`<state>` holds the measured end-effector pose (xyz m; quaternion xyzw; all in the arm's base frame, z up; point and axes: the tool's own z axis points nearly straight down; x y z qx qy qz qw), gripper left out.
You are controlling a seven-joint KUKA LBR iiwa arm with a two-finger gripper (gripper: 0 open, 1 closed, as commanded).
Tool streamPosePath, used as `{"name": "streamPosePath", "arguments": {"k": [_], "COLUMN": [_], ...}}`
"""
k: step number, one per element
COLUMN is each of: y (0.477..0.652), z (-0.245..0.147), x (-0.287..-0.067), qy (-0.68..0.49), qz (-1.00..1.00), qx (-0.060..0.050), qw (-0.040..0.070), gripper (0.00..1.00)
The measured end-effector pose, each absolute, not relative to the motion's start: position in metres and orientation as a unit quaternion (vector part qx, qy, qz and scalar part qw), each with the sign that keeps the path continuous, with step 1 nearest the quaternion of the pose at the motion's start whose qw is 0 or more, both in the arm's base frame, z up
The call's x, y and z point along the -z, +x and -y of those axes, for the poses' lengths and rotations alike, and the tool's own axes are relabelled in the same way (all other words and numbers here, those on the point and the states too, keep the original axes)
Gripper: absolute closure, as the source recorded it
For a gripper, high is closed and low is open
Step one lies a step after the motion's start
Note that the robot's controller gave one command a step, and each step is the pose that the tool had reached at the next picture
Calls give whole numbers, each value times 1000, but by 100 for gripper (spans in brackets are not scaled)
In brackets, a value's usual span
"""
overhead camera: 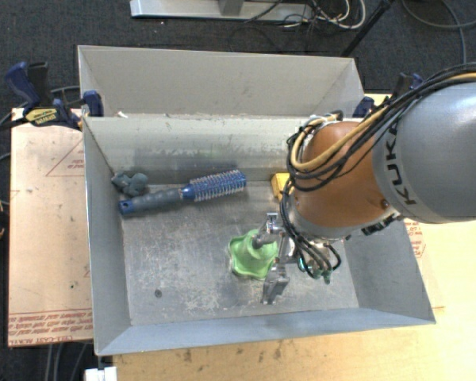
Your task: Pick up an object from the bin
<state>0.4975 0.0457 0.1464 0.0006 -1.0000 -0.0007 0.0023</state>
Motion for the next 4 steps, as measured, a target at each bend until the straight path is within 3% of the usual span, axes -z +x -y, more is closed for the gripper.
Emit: {"name": "streamPosePath", "arguments": {"k": [1, 2, 3, 4], "y": [522, 523, 566, 567], "z": [-36, -45, -32, -32], "x": [-134, -202, -93, -97], "qy": [-10, 50, -60, -60], "qz": [1000, 999, 998, 998], "qx": [2, 1, 0, 1], "qw": [-16, -5, 1, -1], "gripper": [0, 0, 0, 100]}}
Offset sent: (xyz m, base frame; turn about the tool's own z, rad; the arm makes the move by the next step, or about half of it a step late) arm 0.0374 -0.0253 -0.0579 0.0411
